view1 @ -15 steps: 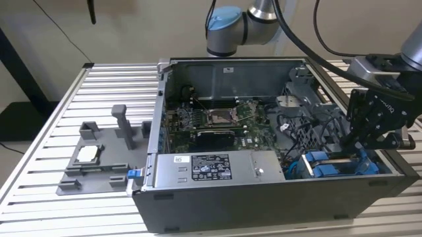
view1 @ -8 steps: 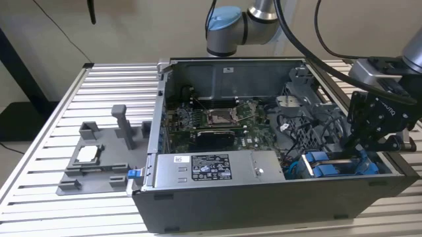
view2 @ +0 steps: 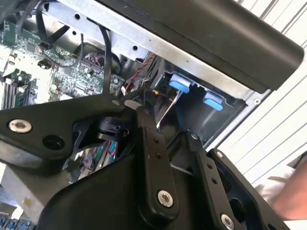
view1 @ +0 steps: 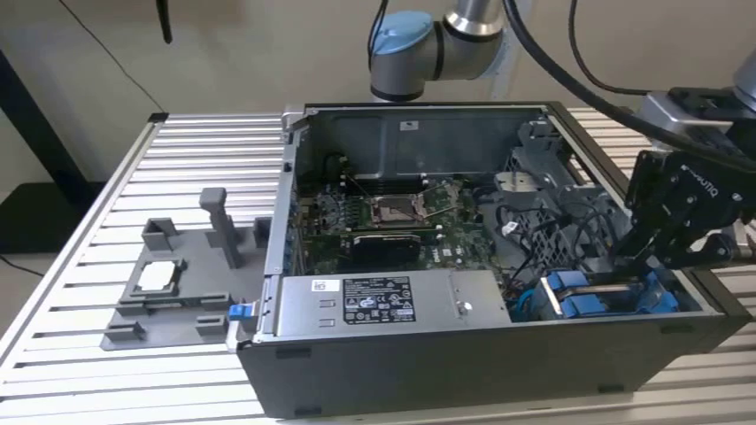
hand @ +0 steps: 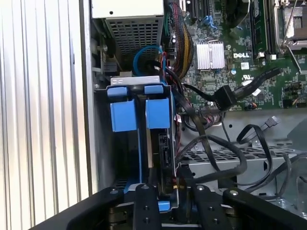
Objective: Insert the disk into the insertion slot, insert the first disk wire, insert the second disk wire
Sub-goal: 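Insert the first disk wire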
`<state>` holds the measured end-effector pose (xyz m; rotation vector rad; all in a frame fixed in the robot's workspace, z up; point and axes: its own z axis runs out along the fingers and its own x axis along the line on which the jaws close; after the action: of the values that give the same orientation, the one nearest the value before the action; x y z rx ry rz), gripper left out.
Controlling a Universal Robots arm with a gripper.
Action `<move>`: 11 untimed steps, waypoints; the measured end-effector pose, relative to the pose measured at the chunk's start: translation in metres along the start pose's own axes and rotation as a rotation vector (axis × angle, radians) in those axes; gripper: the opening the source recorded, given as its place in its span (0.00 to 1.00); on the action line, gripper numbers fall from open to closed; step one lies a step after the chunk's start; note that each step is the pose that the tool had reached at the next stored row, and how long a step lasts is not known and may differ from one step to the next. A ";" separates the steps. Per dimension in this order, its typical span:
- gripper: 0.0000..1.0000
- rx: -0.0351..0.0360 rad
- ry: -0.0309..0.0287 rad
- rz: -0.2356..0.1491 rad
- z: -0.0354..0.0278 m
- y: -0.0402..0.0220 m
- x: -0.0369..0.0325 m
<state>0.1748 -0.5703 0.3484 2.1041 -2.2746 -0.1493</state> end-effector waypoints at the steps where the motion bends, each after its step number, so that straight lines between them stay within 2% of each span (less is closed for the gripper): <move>1: 0.33 0.0001 0.0000 0.000 -0.0042 0.0008 -0.0001; 4: 0.33 0.0023 -0.0001 0.000 -0.0115 0.0036 -0.0002; 6: 0.33 0.0093 -0.0009 0.000 -0.0134 0.0064 -0.0002; 7: 0.33 0.0176 -0.0014 -0.001 -0.0138 0.0082 -0.0002; 9: 0.33 0.0393 -0.0029 -0.002 -0.0141 0.0110 -0.0005; 11: 0.33 0.0542 -0.0041 -0.002 -0.0154 0.0150 -0.0007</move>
<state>0.1614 -0.5692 0.3652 2.1339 -2.3043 -0.0932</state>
